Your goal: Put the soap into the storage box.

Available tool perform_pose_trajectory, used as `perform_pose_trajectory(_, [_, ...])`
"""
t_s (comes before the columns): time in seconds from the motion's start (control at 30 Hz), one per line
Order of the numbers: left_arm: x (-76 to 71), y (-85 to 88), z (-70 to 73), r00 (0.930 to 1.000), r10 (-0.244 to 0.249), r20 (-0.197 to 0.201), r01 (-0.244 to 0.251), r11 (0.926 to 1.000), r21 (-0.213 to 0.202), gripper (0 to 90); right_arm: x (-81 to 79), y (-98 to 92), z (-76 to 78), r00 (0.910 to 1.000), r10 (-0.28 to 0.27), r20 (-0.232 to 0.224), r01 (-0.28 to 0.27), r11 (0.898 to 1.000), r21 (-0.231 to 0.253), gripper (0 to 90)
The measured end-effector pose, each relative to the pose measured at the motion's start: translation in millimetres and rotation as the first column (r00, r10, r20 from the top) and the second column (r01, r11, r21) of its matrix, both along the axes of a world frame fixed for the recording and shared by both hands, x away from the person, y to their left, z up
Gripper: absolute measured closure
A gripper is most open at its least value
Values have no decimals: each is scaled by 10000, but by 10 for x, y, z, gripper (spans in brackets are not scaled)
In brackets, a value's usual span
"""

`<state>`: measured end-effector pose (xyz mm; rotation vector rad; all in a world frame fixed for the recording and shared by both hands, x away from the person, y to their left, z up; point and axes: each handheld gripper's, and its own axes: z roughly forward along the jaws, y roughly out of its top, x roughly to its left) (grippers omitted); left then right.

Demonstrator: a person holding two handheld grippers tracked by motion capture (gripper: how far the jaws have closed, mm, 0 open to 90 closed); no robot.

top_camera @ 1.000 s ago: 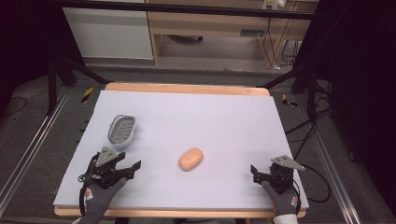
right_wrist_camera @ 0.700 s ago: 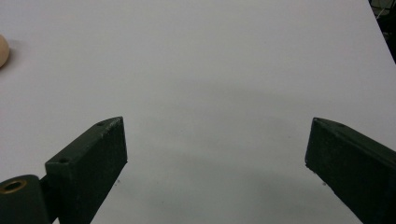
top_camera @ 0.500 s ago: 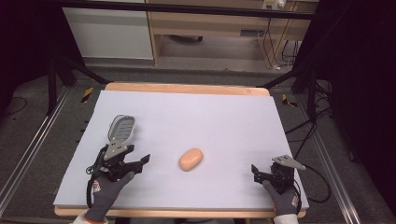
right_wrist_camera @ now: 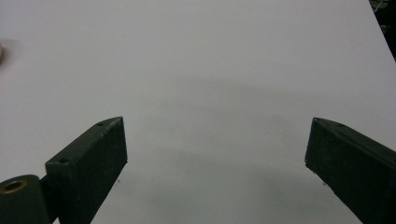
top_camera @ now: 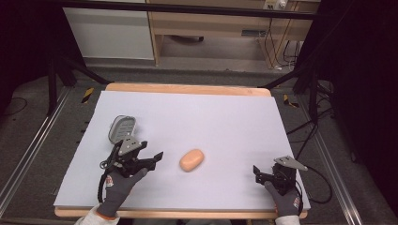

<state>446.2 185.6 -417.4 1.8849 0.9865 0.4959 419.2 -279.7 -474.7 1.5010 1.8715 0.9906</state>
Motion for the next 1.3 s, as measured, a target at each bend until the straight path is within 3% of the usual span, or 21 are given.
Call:
perform_pose_trajectory(0.53, [78, -261, 6, 9987, -488, -115, 489, 9987, 128, 249, 12, 1, -4, 10000, 30, -31, -30, 10000, -30, 58])
perform_pose_trajectory(1.3, [174, -636, -94, 9930, -1132, -350, 1153, 9912, 654, 237, 20, 17, -5, 9999, 20, -149, -22, 10000, -73, 58])
